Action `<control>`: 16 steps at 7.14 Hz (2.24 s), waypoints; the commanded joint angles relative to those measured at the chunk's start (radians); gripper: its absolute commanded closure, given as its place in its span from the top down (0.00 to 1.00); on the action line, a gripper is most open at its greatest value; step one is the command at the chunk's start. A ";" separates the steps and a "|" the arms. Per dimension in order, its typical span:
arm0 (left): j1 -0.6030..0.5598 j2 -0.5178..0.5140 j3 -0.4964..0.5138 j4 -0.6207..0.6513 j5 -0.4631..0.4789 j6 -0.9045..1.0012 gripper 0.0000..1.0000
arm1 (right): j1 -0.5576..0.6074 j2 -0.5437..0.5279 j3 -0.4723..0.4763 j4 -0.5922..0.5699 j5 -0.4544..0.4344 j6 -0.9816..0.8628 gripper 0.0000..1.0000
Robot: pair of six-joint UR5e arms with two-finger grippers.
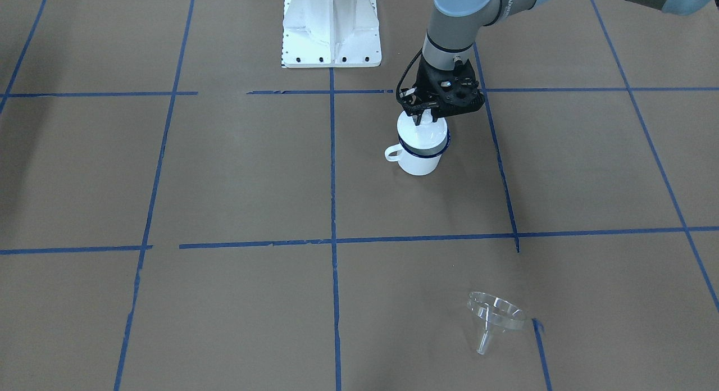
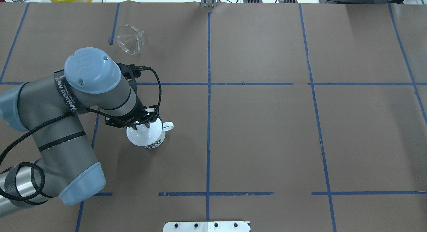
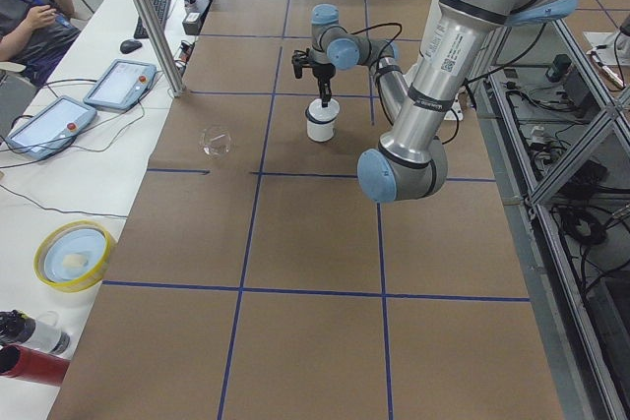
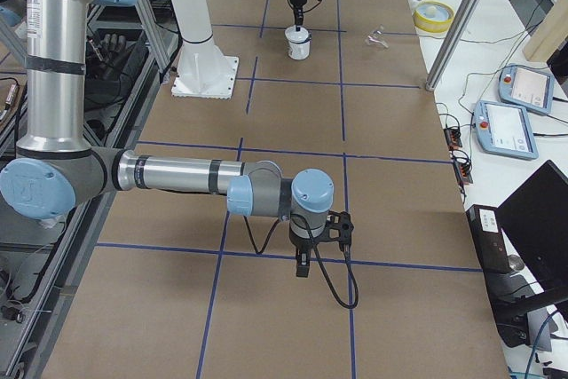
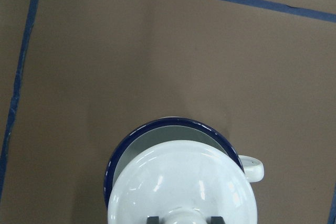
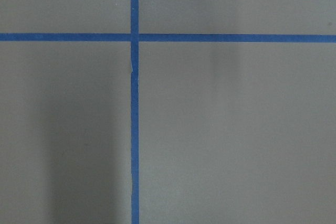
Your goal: Remove funnel from cup
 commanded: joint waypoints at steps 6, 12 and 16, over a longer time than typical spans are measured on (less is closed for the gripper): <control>-0.006 0.019 0.000 -0.004 0.002 0.026 0.00 | 0.000 0.000 0.000 0.000 0.000 0.000 1.00; -0.043 0.016 -0.010 -0.004 -0.005 0.024 1.00 | 0.000 0.000 -0.002 0.000 0.000 0.000 1.00; -0.104 0.015 -0.044 -0.004 -0.011 0.067 1.00 | 0.000 0.000 -0.002 0.000 0.000 0.000 1.00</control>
